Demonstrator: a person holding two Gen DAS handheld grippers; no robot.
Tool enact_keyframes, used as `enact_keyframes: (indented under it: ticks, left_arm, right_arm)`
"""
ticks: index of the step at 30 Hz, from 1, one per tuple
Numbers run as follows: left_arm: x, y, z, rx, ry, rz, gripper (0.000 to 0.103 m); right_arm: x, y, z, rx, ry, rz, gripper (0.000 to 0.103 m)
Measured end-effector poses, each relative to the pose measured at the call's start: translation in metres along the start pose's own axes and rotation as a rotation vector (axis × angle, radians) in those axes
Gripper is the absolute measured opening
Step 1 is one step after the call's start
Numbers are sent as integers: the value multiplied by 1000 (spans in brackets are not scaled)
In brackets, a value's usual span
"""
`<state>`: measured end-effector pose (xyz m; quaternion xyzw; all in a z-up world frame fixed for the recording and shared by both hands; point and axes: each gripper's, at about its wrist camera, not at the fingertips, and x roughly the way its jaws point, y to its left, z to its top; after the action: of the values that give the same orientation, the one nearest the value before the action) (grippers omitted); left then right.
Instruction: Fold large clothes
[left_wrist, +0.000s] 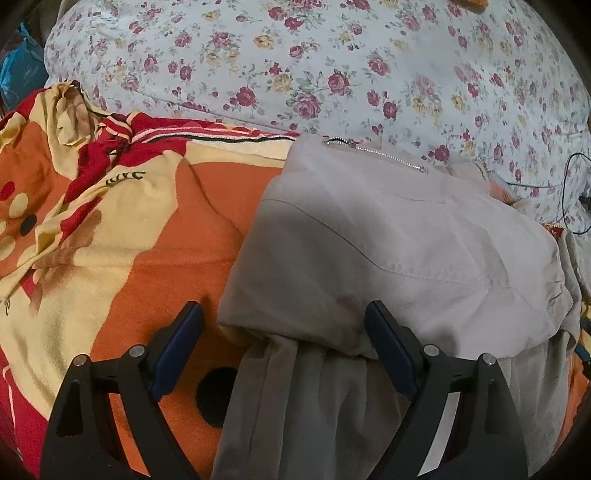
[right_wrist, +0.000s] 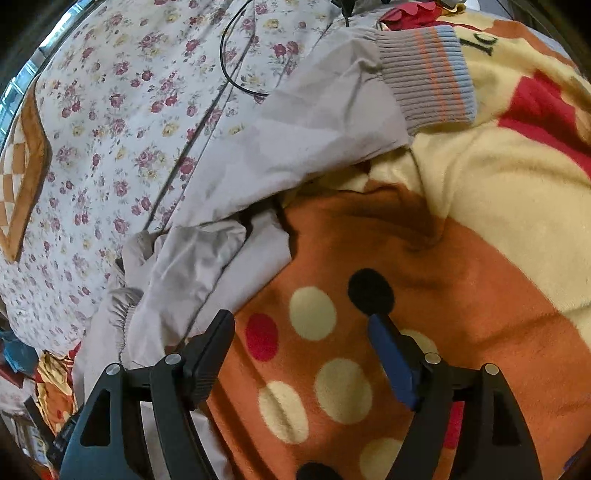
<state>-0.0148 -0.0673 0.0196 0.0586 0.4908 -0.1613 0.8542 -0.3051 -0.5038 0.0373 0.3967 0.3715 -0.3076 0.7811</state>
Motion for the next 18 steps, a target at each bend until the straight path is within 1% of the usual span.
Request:
enact_keyframes:
  ticks: [3,6,8,9,11,13,16,18]
  left_arm:
    - [1,-1,0,4,1,6,90]
    - [5,-3,0,12,10,19,93]
    - [6,-3,0,8,14,29,101]
    - [8,-2,1,1,22,26,103]
    - [12,0,2,-6,44,15,103]
    - [13,-2,3,9,47,14,103]
    - [13,-4,2,21,43,24,103]
    - [14,-5,2,24,42,28,103]
  right_arm:
    - [1,1,2,8,1,7,78]
    - [2,5,1,-4,2,13,78]
    - [1,6,1,-5,-2,34,78]
    - [1,6,2,-4,-8,46,78]
    - [-2,6,5,1,-32,71,78]
    - [-6,3,10,17,-82,107,81]
    - [-8,-5,23,65,-146,124,82]
    - [-7,-10,32,100,-166,147,82]
